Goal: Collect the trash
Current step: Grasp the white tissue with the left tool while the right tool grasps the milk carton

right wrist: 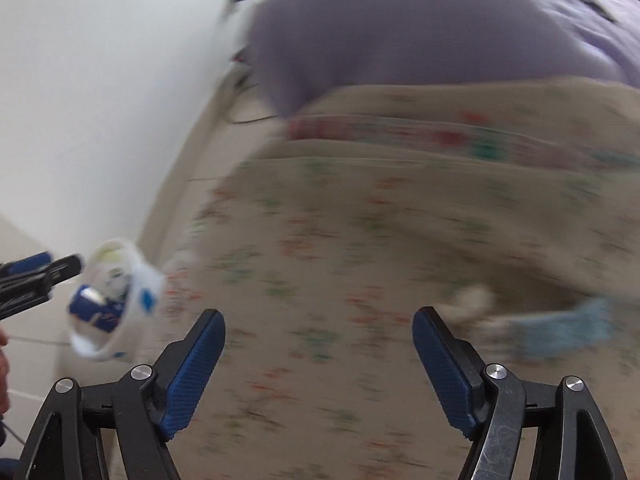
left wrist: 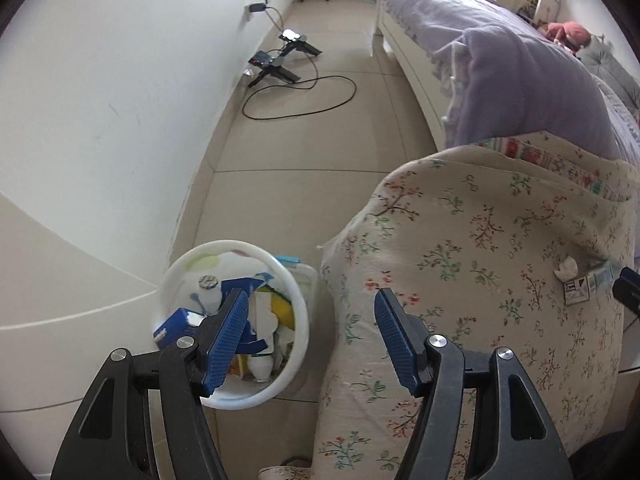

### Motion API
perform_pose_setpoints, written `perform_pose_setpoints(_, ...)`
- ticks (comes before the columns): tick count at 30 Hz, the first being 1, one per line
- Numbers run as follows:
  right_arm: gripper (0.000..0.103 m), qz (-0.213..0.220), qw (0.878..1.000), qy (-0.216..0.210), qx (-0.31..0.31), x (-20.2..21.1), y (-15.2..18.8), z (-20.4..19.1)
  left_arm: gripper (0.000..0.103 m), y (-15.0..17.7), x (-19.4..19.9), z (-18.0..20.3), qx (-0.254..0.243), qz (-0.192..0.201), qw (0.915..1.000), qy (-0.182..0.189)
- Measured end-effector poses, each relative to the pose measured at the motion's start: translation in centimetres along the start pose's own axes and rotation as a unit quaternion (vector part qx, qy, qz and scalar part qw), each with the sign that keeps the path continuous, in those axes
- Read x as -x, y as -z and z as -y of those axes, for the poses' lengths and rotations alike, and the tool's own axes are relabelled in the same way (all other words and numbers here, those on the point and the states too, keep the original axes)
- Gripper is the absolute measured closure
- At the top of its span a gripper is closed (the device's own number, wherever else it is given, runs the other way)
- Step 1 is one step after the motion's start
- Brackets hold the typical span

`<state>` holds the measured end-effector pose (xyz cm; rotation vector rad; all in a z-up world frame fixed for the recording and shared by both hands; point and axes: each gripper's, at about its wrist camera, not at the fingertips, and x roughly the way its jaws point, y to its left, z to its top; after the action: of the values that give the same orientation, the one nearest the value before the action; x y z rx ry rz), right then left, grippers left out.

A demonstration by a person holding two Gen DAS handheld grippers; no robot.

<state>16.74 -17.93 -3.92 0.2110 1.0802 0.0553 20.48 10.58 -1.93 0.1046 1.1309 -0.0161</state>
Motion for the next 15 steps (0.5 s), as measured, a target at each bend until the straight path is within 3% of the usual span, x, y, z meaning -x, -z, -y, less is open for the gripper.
perform_pose_setpoints(2, 0.019, -0.005, 0.998, 0.007, -0.057, 0.1, 0.3, 3.7, 0.035, -0.1, 0.0, 1.6, -0.012, 0.0, 0.9999, 0.003)
perform_pose_setpoints(5, 0.018, -0.024, 0.986, 0.03, -0.164, -1.1, 1.1, 9.5, 0.035, 0.1, -0.3, 3.5, -0.023, -0.008, 0.9997, 0.01)
perform_pose_setpoints(8, 0.018, -0.069, 0.958, 0.028, -0.277, -3.5, 2.6, 14.3, 0.035, 0.1, -0.8, 5.4, -0.029, -0.02, 0.9991, 0.023)
perform_pose_setpoints(12, 0.018, -0.079, 0.924, 0.006, -0.375, -5.2, 3.2, 17.4, 0.035, -0.2, -1.0, 7.4, -0.029, -0.027, 0.9986, 0.035)
perform_pose_setpoints(15, 0.018, -0.061, 0.914, -0.005, -0.401, -5.8, 2.6, 17.8, 0.035, -0.4, -1.2, 9.2, -0.034, -0.029, 0.9982, 0.041)
